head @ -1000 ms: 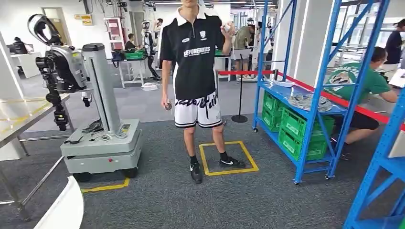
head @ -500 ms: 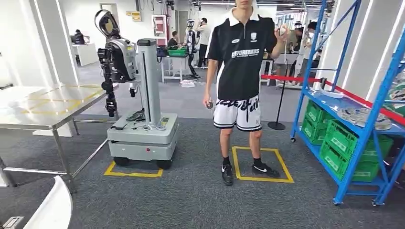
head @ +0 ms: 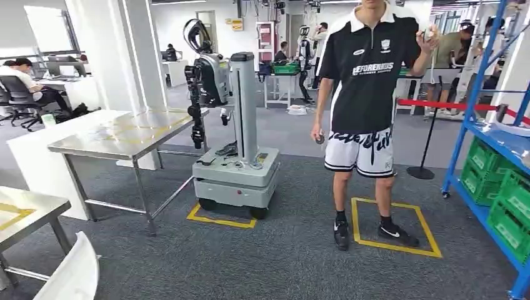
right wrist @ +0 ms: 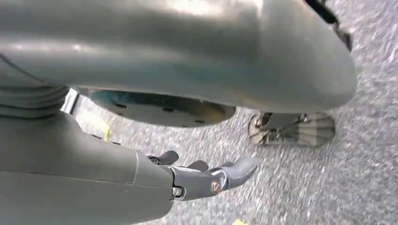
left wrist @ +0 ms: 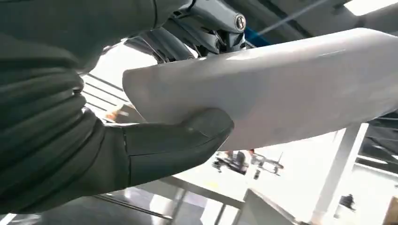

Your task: Take the parts from the cabinet and place them on the table.

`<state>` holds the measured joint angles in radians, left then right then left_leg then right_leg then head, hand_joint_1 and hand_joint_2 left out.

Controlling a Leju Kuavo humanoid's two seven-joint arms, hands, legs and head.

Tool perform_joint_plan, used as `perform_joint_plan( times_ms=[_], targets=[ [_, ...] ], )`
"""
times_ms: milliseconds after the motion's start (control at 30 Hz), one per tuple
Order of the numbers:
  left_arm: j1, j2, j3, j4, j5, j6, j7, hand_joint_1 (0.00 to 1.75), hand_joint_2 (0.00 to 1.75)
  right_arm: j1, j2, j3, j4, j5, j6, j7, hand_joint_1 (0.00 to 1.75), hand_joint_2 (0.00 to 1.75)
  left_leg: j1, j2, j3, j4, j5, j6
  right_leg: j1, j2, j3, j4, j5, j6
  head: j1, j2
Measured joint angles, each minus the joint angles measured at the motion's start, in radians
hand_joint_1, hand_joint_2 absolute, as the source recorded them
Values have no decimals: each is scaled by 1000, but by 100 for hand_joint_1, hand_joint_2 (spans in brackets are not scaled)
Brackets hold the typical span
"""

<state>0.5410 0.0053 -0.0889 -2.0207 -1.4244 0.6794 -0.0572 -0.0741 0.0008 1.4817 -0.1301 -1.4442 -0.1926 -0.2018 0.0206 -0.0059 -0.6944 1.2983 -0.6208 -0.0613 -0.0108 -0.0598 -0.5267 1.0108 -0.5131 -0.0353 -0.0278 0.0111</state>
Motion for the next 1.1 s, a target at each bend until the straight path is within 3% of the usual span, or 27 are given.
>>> perform_joint_plan(
  times_ms=[33,67,100,133,167,267,300,333,367,400,467,500,567,600,633,667,700,733,800,833,867,900,967,1000,1033,1067,1100],
  targets=[
    [0,0,1,0,0,-1,0,175,175,-1,0,0,0,0,0,-1,0,0,1,3,22,-35,28,-1,0,-15,0,1,-1,2,0,0],
    [-1,0,1,0,0,-2,0,175,175,-2,0,0,0,0,0,-1,0,0,2,10,65,-110,69,-1,0,-29,1,3,-3,5,0,0],
    [-2,0,2,0,0,-2,-1,175,175,-3,1,0,0,0,0,-1,0,0,2,33,116,-200,108,0,-1,-41,4,6,-7,8,0,0],
    [-5,0,2,0,2,-3,-3,175,175,-2,1,0,0,0,0,0,0,0,0,83,150,-269,117,5,2,-51,7,12,-11,15,0,0],
    [-11,1,1,0,6,-8,-6,175,175,-1,1,0,0,-2,0,1,0,0,-4,88,149,-271,118,18,9,-60,7,17,-18,23,0,0],
    [-20,1,1,3,14,-12,-9,175,175,-6,2,0,0,-10,0,4,0,0,-12,52,134,-265,121,38,7,-86,16,10,-12,38,0,0],
    [-24,1,2,3,15,-13,-10,175,175,-8,2,0,0,-10,0,4,0,0,-4,39,138,-275,126,48,5,-89,20,10,-17,47,1,0],
    [-25,2,2,3,15,-13,-13,175,175,-11,2,0,0,-11,0,3,0,0,-1,30,145,-278,132,55,-1,-28,17,26,-32,56,1,0],
    [-32,2,2,3,15,-13,-14,175,175,-10,2,0,0,-11,0,3,0,0,1,20,141,-279,136,61,-2,17,-5,70,-64,59,1,0],
    [-39,2,2,5,15,-15,-15,175,175,-8,2,0,0,-11,2,4,0,0,1,8,136,-279,138,65,-2,41,-41,146,-107,60,1,0],
    [-41,2,2,8,16,-15,-14,175,175,-3,2,0,0,-11,2,5,0,0,-2,-20,130,-277,140,67,-2,52,-111,290,-161,61,1,0],
    [-40,3,2,10,18,-15,-15,175,175,0,2,0,0,-11,2,5,0,0,-2,-34,129,-275,142,67,-2,52,-127,316,-157,60,1,0],
    [-40,3,2,13,19,-15,-15,175,175,2,2,0,0,-11,2,5,0,0,-2,-63,127,-272,143,65,-2,55,-100,250,-97,55,1,0],
    [-41,3,2,14,21,-15,-15,175,175,1,2,0,0,-11,2,4,0,0,-1,-81,127,-270,144,63,-2,65,-53,150,-41,50,1,0],
    [-41,4,2,14,22,-15,-15,175,175,0,2,0,0,-11,2,4,0,0,-1,-96,127,-269,146,59,-3,92,-8,56,1,44,1,0],
    [-42,4,2,15,22,-15,-15,175,175,1,1,0,0,-11,2,4,0,0,1,-105,124,-269,149,54,-6,151,5,23,-18,39,0,0],
    [-48,4,2,16,21,-18,-14,175,175,1,0,0,0,-10,2,4,0,0,-4,-121,117,-266,149,43,-3,151,2,14,-11,43,2,0],
    [-52,4,2,17,19,-21,-14,175,175,0,0,0,0,-9,2,5,0,0,1,-129,114,-268,154,36,1,136,0,16,-11,42,1,0],
    [-55,2,2,18,17,-29,-11,175,175,-2,0,0,0,-8,1,6,0,0,5,-156,102,-282,164,17,6,111,4,11,-7,28,2,0],
    [-54,2,2,18,17,-32,-9,175,175,-3,1,0,0,-6,1,6,0,0,5,-140,102,-275,164,16,-5,94,4,-2,4,18,2,0],
    [-56,2,2,18,16,-33,-8,175,175,-4,1,0,0,-5,1,6,0,0,1,-67,91,-253,145,16,-4,82,4,-5,7,13,0,0],
    [-65,2,2,18,16,-34,-9,175,175,-2,1,0,0,-3,1,7,0,0,-1,-25,65,-198,101,13,-3,66,3,-6,8,7,0,0],
    [-68,3,2,19,15,-35,-10,175,175,4,1,0,0,-3,2,13,0,0,0,-5,3,-49,21,6,0,31,0,-6,7,5,0,0],
    [-66,3,2,21,16,-35,-10,175,175,5,1,0,0,-5,1,13,0,0,0,-4,-15,3,4,2,0,14,-1,-6,7,5,0,0],
    [-66,4,2,24,19,-35,-9,175,175,6,1,0,0,-9,1,13,0,0,0,-2,-10,5,12,1,1,-2,-1,-5,6,5,0,0],
    [-67,4,2,27,21,-34,-10,175,175,5,1,0,0,-11,1,13,0,0,0,2,15,-32,38,0,1,-17,-1,-5,6,5,0,0],
    [-68,5,2,29,24,-32,-10,175,175,4,2,0,0,-11,1,10,0,0,0,10,59,-106,75,3,1,-31,0,-4,5,7,0,0]
  ],
)
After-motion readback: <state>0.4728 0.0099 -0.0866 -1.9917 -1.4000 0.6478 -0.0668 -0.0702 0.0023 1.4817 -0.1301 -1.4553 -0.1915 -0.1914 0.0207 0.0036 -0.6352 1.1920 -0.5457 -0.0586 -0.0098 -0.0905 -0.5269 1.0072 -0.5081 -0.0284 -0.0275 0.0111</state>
